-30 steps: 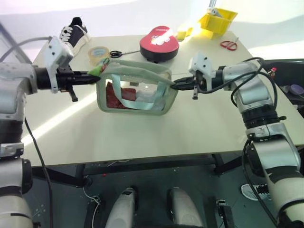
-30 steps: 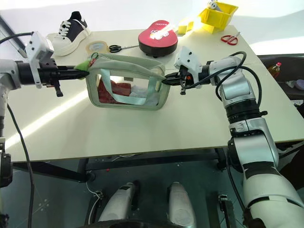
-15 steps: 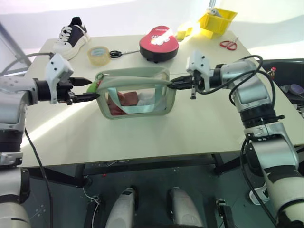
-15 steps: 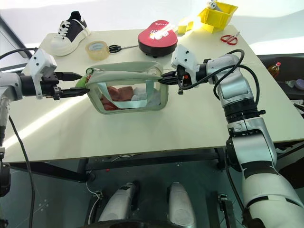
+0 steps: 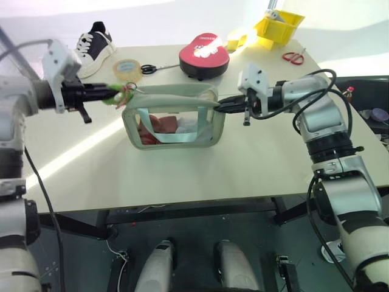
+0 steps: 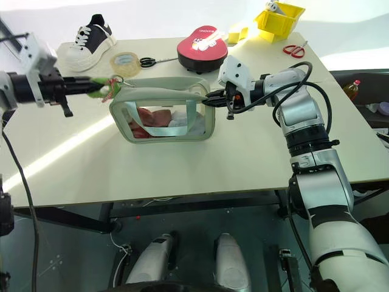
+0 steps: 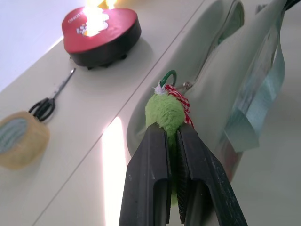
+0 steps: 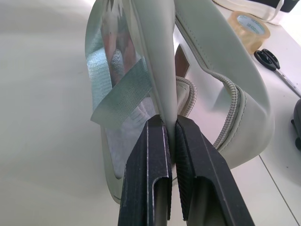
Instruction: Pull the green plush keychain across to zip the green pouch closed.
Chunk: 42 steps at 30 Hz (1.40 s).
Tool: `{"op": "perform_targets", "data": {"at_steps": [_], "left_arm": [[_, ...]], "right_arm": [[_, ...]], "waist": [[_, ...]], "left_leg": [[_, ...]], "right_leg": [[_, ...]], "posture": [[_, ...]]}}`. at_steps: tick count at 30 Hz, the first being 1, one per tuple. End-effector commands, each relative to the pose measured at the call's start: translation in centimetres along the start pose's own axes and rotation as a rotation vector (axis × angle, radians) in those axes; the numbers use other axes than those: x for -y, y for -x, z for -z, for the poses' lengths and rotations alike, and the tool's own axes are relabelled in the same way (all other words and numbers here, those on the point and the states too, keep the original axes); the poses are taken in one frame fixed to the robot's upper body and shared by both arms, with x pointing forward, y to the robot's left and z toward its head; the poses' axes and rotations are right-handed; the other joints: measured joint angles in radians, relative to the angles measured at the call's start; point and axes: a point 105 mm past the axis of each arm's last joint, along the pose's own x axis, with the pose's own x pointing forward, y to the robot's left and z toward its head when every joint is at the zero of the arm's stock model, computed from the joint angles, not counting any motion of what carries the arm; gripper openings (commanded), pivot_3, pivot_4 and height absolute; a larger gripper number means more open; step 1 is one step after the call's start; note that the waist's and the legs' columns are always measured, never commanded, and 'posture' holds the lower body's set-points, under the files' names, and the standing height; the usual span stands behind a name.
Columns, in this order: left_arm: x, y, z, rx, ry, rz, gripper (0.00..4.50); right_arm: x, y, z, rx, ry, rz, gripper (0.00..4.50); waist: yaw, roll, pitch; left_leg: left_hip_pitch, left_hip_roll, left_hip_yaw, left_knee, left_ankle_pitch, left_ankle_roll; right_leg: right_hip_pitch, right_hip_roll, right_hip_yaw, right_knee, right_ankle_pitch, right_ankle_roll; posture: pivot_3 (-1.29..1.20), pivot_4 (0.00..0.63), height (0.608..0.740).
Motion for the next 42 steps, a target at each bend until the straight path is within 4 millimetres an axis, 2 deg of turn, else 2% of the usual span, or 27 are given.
{"op": "perform_targets", "data": {"at_steps": [1, 4, 7, 9, 11, 16, 20, 23, 27, 30, 33, 38, 42], "left_arm": [[0.1, -1.0, -1.1, 0.035, -0.061, 0.006, 0.05], [0.7, -3.1, -1.2, 0.059, -0.072, 0.011, 0.05], [2.0, -4.3, -0.1, 0.025, -0.101, 0.057, 0.05], [2.5, -4.5, 0.5, 0.008, -0.122, 0.077, 0.71], [2.1, -4.2, 0.1, 0.024, -0.102, 0.065, 1.42], [0.8, -2.2, -1.1, 0.01, -0.11, 0.038, 3.92], [0.7, -0.5, -1.0, -0.021, -0.09, 0.039, 3.92], [2.5, 0.0, 1.0, -0.091, -0.068, 0.103, 3.92], [3.9, -0.6, 3.2, -0.114, -0.007, 0.11, 3.92], [3.5, -1.4, 4.3, -0.115, 0.017, 0.052, 3.92], [2.8, -1.6, 4.0, -0.075, 0.029, 0.005, 2.67], [2.5, -1.6, 3.6, -0.066, 0.023, 0.003, 0.15], [1.8, -1.4, 3.7, -0.08, 0.016, -0.031, 0.07]], "right_arm": [[0.9, 0.7, -2.2, 0.048, 0.065, 0.041, 0.0], [0.9, 0.6, -2.3, 0.052, 0.063, 0.045, 0.0], [0.8, 0.6, -2.2, 0.053, 0.061, 0.046, 0.0], [0.8, 0.6, -2.2, 0.053, 0.061, 0.047, 0.0], [0.9, 0.7, -2.2, 0.051, 0.06, 0.049, 0.0], [0.9, 0.8, -2.1, 0.045, 0.059, 0.049, 0.0], [0.9, 0.9, -2.0, 0.043, 0.059, 0.046, 0.0], [0.9, 0.7, -2.0, 0.042, 0.06, 0.041, 0.0], [0.9, 0.5, -2.1, 0.044, 0.061, 0.035, 0.0], [0.8, 0.2, -2.2, 0.046, 0.064, 0.025, 0.0], [0.6, 0.1, -2.3, 0.049, 0.065, 0.016, 0.0], [0.5, 0.1, -2.3, 0.052, 0.065, 0.013, 0.0], [0.4, 0.0, -2.4, 0.055, 0.059, 0.009, 0.0]], "waist": [[0.0, 0.0, 0.0], [0.002, 0.0, 0.0], [0.001, 0.0, 0.0], [-0.005, 0.0, 0.0], [-0.007, 0.0, 0.0], [-0.009, 0.0, 0.0], [-0.014, 0.0, 0.0], [-0.02, 0.0, 0.0], [-0.021, 0.0, 0.0], [-0.019, 0.0, 0.0], [-0.021, 0.0, 0.0], [-0.023, 0.0, 0.0], [-0.023, 0.0, 0.0]], "left_leg": [[0.0, 0.0, 0.0, 0.0, 0.0, 0.0], [0.0, 0.0, 0.0, 0.001, 0.0, 0.0], [0.0, 0.0, 0.0, 0.001, 0.0, 0.0], [0.0, 0.0, 0.0, 0.0, 0.0, 0.0], [0.0, 0.0, 0.0, 0.0, 0.0, 0.0], [0.0, 0.0, 0.0, 0.0, 0.0, 0.0], [0.0, 0.0, 0.0, 0.0, 0.0, 0.0], [0.0, 0.0, 0.0, 0.0, 0.0, 0.0], [0.0, 0.0, -0.001, 0.0, 0.0, 0.0], [0.0, 0.0, -0.001, 0.0, 0.0, 0.0], [0.0, 0.0, -0.001, 0.0, 0.0, 0.0], [0.0, 0.0, -0.001, 0.0, 0.0, 0.0], [0.0, 0.0, -0.001, 0.0, 0.0, 0.0]], "right_leg": [[0.0, 0.0, 0.0, 0.0, 0.0, 0.0], [0.0, 0.0, 0.0, 0.0, 0.0, 0.0], [0.0, 0.0, 0.0, 0.0, 0.0, 0.0], [0.0, 0.0, 0.0, 0.001, 0.0, 0.0], [-0.001, 0.0, 0.0, 0.002, 0.0, 0.0], [-0.001, 0.0, 0.0, 0.002, 0.0, 0.0], [-0.001, 0.0, 0.0, 0.002, 0.0, 0.0], [-0.001, 0.0, 0.0, 0.002, 0.0, 0.0], [-0.001, 0.0, 0.0, 0.002, 0.0, 0.0], [0.0, 0.0, 0.0, 0.002, 0.0, 0.0], [0.0, 0.0, 0.0, 0.002, 0.0, 0.0], [-0.001, 0.0, 0.0, 0.002, 0.0, 0.0], [-0.001, 0.0, 0.0, 0.002, 0.0, 0.0]], "posture": [[0.0, 0.15, 0.74], [0.0, 0.15, 0.74], [0.0, 0.15, 0.74], [0.0, 0.15, 0.74], [0.0, 0.15, 0.74], [0.0, 0.15, 0.74], [0.0, 0.15, 0.74], [0.0, 0.15, 0.74], [0.0, 0.15, 0.74], [0.0, 0.15, 0.74], [0.0, 0.15, 0.74], [0.0, 0.15, 0.74], [0.0, 0.15, 0.74]]}}
